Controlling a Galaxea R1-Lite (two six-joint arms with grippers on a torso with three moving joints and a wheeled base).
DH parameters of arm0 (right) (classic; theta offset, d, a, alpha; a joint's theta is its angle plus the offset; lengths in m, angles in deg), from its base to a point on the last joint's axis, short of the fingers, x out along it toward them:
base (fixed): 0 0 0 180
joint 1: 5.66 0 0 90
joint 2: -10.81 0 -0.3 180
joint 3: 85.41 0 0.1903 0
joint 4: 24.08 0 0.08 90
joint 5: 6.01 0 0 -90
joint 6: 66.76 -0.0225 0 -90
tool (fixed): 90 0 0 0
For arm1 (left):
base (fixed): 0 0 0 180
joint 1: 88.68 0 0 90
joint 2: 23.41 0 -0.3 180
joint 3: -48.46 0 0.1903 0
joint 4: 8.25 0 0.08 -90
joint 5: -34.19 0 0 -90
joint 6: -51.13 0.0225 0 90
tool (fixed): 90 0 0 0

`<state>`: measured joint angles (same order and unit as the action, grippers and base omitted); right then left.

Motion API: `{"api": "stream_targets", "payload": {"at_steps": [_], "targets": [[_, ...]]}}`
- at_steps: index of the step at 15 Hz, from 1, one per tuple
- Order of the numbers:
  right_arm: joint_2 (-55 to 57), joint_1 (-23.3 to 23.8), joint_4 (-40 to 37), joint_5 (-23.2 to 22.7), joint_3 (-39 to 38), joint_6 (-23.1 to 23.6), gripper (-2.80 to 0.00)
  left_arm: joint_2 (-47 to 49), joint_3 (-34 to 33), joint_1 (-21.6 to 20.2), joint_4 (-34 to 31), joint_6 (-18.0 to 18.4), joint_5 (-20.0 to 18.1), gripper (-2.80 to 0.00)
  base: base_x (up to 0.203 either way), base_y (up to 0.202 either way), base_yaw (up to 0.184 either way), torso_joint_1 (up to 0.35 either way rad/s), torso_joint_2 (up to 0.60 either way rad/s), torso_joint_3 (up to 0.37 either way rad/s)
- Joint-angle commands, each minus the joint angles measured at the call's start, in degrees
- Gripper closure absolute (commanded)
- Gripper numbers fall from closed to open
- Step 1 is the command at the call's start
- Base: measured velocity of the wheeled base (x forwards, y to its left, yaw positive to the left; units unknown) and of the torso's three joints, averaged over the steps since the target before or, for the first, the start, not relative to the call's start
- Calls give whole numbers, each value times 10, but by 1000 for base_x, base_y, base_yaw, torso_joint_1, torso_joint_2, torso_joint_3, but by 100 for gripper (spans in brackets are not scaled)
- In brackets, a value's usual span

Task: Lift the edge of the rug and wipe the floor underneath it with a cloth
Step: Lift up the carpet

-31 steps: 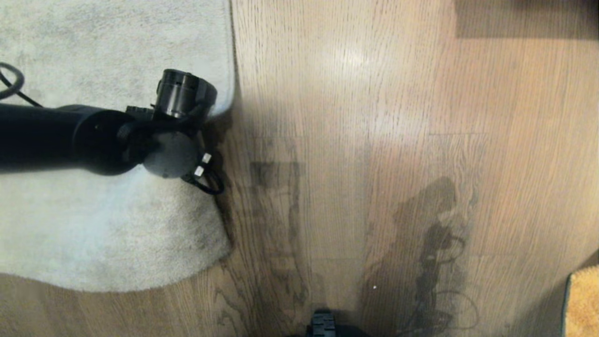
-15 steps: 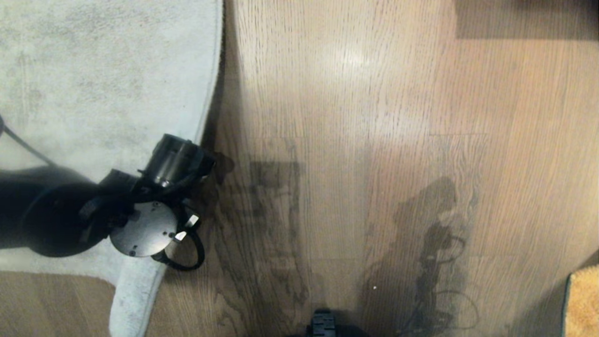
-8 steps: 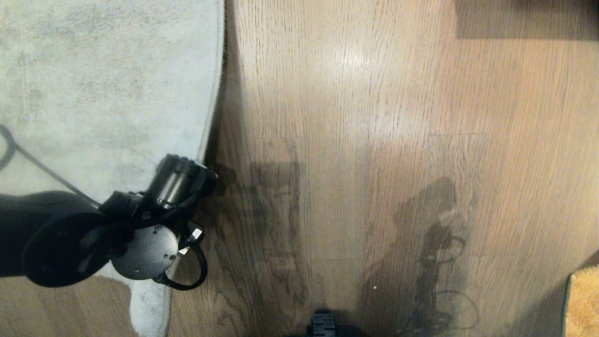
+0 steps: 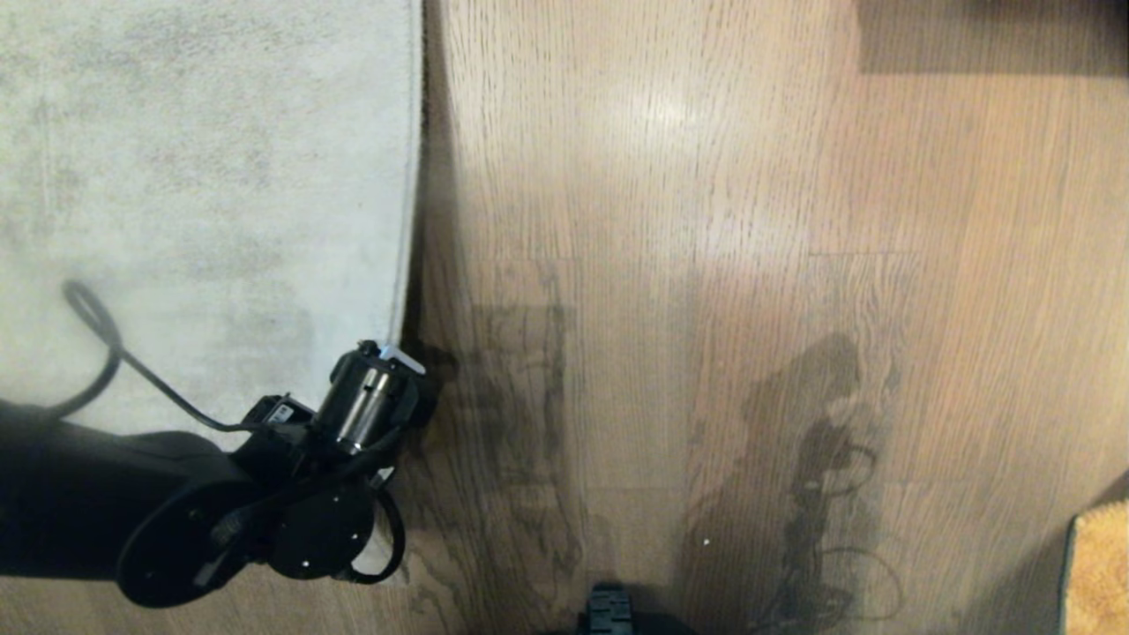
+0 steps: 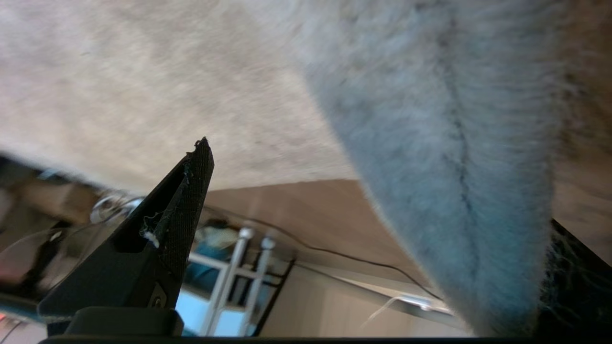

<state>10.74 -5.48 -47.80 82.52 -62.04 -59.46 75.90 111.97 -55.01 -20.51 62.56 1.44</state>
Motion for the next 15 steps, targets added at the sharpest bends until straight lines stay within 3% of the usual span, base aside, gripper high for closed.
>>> {"api": "stream_targets", "payload": {"at_steps": [1, 5, 15], "targets": [[1, 0, 0, 0, 0, 1, 0, 20, -8, 0, 3, 1, 23, -280, 0, 0, 0, 0, 0, 0], [1, 0, 0, 0, 0, 1, 0, 30, -4, -4, 12, 1, 57, -280, 0, 0, 0, 0, 0, 0], [1, 0, 0, 0, 0, 1, 0, 71, -9, 30, 92, -3, 71, -280, 0, 0, 0, 0, 0, 0]]}}
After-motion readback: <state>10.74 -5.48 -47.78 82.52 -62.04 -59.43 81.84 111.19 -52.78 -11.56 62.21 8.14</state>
